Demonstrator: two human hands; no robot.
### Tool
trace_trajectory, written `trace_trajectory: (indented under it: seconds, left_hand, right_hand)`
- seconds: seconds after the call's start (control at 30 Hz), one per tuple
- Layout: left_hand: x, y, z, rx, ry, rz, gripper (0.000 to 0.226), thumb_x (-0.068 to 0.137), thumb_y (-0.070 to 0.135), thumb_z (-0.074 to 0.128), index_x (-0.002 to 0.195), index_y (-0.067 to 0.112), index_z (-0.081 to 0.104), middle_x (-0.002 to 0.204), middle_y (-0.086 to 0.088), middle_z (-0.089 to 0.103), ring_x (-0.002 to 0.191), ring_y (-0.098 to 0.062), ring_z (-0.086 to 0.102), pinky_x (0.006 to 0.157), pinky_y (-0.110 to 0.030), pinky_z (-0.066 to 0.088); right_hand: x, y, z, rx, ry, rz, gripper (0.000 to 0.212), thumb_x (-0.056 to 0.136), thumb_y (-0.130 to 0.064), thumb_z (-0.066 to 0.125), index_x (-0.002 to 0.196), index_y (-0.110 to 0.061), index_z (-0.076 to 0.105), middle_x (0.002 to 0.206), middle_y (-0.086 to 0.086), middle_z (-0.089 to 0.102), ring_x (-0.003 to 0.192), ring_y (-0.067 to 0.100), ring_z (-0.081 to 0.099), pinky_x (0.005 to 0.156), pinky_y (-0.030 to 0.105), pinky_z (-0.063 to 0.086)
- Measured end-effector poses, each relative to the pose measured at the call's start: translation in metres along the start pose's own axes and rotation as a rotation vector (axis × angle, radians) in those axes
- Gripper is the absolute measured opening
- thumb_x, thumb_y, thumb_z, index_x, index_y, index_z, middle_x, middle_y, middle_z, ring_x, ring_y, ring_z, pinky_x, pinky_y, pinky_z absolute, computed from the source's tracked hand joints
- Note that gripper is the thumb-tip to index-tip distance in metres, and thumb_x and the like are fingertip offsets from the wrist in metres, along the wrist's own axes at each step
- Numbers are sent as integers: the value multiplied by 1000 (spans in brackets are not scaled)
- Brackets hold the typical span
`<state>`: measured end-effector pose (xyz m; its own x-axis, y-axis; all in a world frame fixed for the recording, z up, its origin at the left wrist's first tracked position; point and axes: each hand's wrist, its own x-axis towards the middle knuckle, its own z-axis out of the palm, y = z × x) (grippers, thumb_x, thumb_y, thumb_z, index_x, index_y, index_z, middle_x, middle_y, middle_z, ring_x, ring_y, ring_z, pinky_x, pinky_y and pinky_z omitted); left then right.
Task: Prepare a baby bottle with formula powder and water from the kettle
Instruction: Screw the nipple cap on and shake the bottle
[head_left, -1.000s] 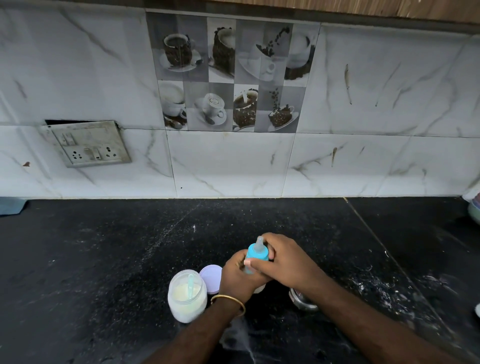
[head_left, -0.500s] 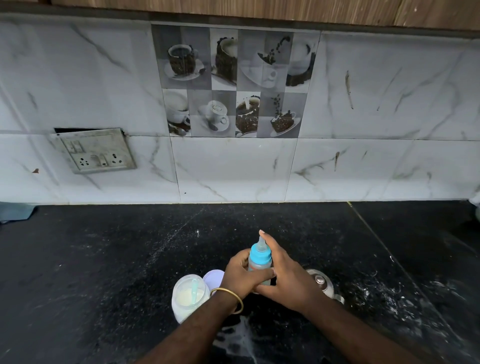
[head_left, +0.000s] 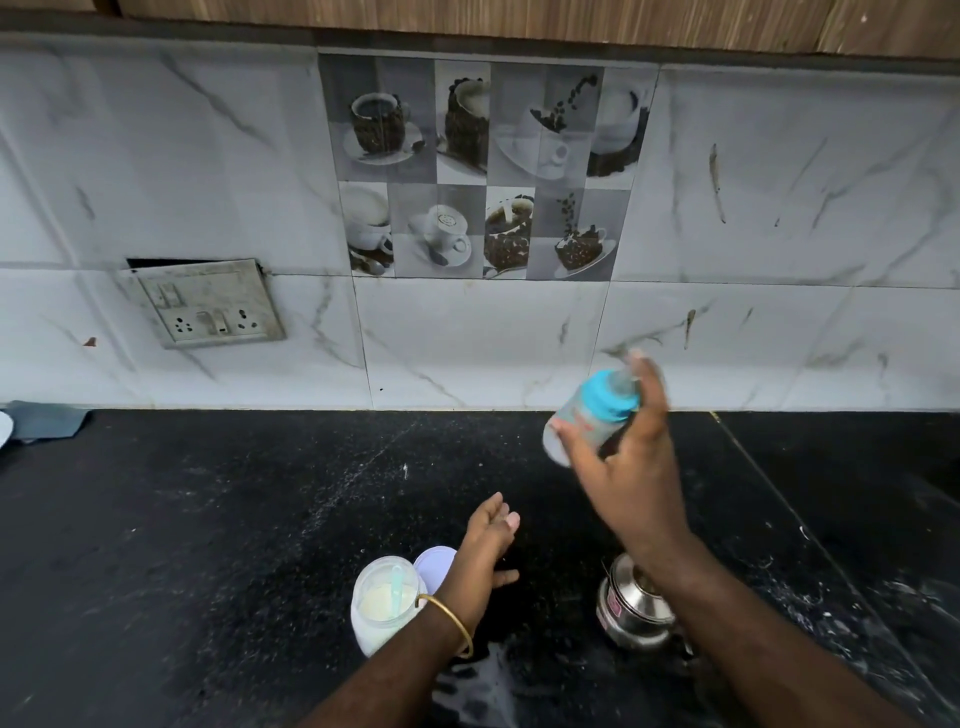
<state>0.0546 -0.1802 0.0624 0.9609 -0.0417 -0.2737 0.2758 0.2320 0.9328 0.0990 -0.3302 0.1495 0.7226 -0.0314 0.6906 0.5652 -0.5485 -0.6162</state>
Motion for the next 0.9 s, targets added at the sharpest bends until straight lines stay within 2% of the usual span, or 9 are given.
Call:
trace_trajectory:
  seconds: [0.07, 0.17, 0.37, 0.5, 0.57, 0.67, 0.73, 0.83, 0.9]
  left_hand:
    - [-6, 0, 1, -56, 50, 15, 64, 75, 54, 50, 136, 36, 41, 131, 16, 50, 128, -14, 47, 93, -38, 48]
    - [-11, 2, 0, -103, 128, 30, 32, 94, 51, 51, 122, 36, 49, 132, 12, 52, 128, -18, 49, 101, -45, 46]
    - [-4, 9, -3, -6, 123, 86, 28, 96, 55, 46, 117, 37, 52, 117, 24, 54, 119, -8, 51, 105, -41, 45]
    - [1, 11, 0, 164, 159, 144, 11, 98, 28, 56, 105, 25, 65, 101, 12, 65, 95, -6, 59, 89, -27, 50]
    - [5, 7, -4, 248, 128, 175, 19, 91, 18, 67, 111, 18, 66, 108, 5, 69, 102, -11, 64, 86, -16, 51]
    - [7, 5, -7, 288, 145, 168, 27, 90, 15, 69, 116, 12, 65, 112, 1, 70, 102, -10, 65, 80, -10, 51]
    - [6, 8, -4, 243, 196, 164, 24, 91, 16, 67, 115, 11, 65, 107, 0, 70, 94, -6, 64, 75, -9, 51]
    - [5, 9, -2, 165, 273, 187, 17, 91, 15, 67, 108, 11, 66, 100, 1, 69, 90, -6, 63, 78, -8, 49]
    - [10, 10, -6, 118, 298, 203, 8, 90, 15, 69, 97, 16, 68, 95, 1, 71, 90, -8, 64, 84, -17, 47]
  right_hand:
    - [-16, 7, 4, -51, -58, 28, 92, 85, -30, 78, 151, -39, 14, 146, 13, 46, 125, 21, 55, 99, 30, 47]
    - [-78, 27, 13, -210, -547, 127, 100, 89, -38, 72, 142, -66, -9, 148, 2, 43, 126, 23, 58, 96, 30, 47]
    - [-7, 12, 10, -23, -16, 72, 92, 86, -29, 78, 153, -33, 15, 149, 14, 45, 127, 20, 52, 99, 31, 47]
    - [-71, 24, 12, -189, -583, 118, 100, 89, -40, 70, 141, -68, -11, 147, 2, 43, 125, 23, 58, 97, 31, 48]
    - [-58, 28, 12, -145, -494, 122, 96, 88, -42, 71, 147, -62, -3, 149, 1, 44, 126, 21, 57, 98, 32, 47]
    - [-11, 27, 15, 48, -36, 197, 95, 84, -32, 79, 155, -34, 16, 153, 7, 42, 132, 21, 51, 106, 35, 46]
    - [-19, 31, 21, -1, -174, 205, 97, 85, -32, 78, 155, -40, 12, 153, 9, 42, 133, 25, 51, 106, 37, 46]
    - [-63, 38, 22, -159, -677, 195, 101, 86, -41, 73, 141, -68, -8, 145, 5, 47, 124, 28, 58, 99, 41, 50]
    - [-45, 36, 23, -89, -538, 211, 95, 85, -41, 75, 148, -58, 6, 144, 5, 48, 123, 26, 58, 99, 42, 50]
